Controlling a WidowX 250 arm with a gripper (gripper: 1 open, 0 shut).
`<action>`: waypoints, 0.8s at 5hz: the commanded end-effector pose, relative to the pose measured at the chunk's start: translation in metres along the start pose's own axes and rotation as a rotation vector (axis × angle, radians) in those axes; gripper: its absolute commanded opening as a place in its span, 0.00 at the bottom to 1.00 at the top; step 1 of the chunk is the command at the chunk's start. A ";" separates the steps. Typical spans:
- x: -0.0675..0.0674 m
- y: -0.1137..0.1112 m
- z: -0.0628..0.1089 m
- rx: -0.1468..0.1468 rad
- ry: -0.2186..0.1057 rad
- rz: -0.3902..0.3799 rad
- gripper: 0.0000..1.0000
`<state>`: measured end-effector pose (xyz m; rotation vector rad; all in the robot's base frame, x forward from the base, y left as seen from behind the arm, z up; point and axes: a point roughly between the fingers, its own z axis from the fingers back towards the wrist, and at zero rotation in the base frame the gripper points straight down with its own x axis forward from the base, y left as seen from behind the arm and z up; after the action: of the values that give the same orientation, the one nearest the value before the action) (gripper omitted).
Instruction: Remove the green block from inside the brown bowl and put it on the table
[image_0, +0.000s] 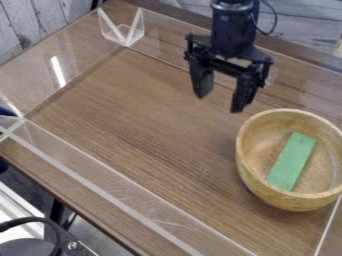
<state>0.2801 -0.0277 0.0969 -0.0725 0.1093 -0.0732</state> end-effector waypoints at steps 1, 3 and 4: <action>-0.006 -0.031 0.003 -0.012 -0.037 -0.057 1.00; -0.001 -0.090 -0.029 0.026 -0.025 -0.087 1.00; 0.011 -0.099 -0.044 0.075 -0.036 -0.064 1.00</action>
<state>0.2688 -0.1244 0.0443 0.0154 0.1313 -0.1377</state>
